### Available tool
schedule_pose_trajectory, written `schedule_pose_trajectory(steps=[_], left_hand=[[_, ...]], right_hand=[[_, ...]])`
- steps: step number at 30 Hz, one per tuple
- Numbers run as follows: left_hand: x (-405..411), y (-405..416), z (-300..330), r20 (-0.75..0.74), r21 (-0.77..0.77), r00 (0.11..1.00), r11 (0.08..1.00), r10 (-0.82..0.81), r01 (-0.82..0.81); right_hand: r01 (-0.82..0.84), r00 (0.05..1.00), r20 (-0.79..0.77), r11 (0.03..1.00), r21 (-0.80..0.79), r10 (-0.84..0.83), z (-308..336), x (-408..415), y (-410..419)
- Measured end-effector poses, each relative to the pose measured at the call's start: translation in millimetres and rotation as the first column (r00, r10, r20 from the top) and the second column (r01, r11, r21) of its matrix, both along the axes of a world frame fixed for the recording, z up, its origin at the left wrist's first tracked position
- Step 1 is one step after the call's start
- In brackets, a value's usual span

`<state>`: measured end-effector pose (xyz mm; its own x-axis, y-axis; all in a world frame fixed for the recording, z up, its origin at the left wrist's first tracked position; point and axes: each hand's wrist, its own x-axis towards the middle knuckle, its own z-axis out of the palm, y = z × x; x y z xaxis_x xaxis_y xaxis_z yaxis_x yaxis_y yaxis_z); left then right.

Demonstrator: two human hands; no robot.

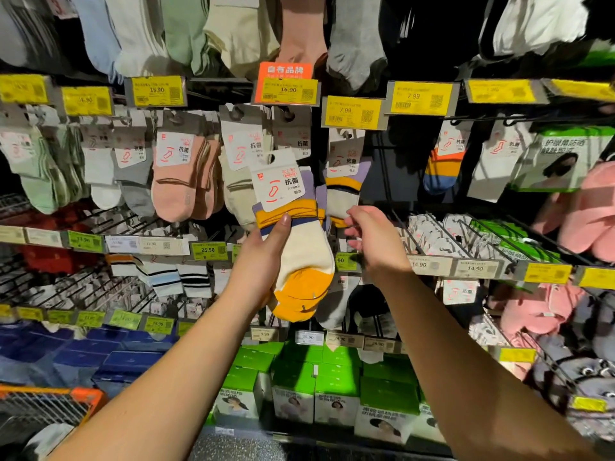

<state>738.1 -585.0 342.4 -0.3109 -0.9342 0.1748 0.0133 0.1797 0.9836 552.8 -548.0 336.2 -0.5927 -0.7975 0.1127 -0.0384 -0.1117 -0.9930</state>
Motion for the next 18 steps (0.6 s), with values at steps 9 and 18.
schedule_pose_trajectory(steps=[9,18], left_hand=[[-10.5,1.8,-4.8,0.006,-0.012,0.999,0.999,-0.033,0.033],[-11.6,10.0,4.8,0.137,-0.057,0.989,0.997,0.054,-0.046]], right_hand=[[-0.077,0.992,-0.106,0.995,-0.062,0.071,3.8,41.6,27.9],[-0.081,0.994,-0.080,0.994,-0.077,0.075,5.1,48.9,23.3]])
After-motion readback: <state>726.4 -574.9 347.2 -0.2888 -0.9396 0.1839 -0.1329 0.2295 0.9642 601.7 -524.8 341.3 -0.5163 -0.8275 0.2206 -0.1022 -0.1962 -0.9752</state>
